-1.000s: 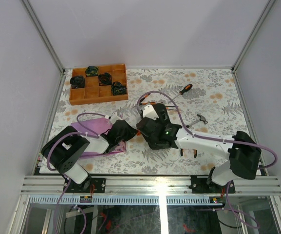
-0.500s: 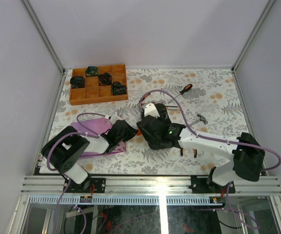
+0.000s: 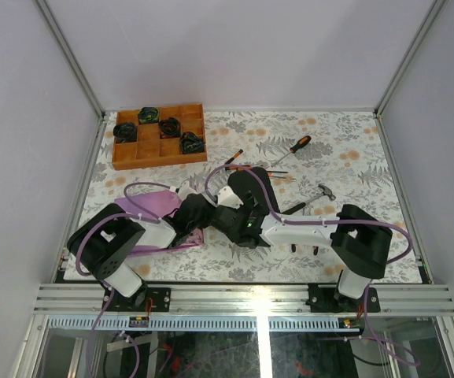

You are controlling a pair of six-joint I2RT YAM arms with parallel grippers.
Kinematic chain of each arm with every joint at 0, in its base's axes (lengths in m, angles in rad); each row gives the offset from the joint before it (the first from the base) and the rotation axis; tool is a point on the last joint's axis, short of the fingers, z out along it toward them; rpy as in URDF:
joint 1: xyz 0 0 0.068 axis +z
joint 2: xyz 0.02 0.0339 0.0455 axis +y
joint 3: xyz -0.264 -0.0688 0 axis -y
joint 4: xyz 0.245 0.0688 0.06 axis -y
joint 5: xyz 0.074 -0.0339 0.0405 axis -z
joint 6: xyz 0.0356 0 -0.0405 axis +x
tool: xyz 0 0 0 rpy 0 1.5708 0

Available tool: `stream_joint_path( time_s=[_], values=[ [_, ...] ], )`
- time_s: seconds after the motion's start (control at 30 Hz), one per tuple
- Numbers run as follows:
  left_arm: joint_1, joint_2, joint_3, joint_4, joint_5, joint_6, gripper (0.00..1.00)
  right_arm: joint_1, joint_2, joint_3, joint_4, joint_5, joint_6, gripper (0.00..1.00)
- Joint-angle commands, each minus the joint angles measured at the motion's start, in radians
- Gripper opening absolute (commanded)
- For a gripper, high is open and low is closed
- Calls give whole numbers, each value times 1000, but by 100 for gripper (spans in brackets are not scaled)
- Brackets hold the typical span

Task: Sort the tools into containers
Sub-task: Open the storage box at the center of the board.

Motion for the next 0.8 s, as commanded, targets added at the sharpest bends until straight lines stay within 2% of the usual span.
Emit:
stream_joint_path(
  time_s=[0.0, 0.47, 0.77],
  values=[
    [-9, 77, -57, -270, -4, 57, 0, 10, 27, 36, 0, 137, 27, 99],
    [-3, 79, -56, -279, -10, 56, 0, 9, -35, 43, -78, 204, 27, 99],
    [-2, 81, -52, -285, -11, 58, 0, -22, -180, 26, -93, 173, 7, 99]
  ],
)
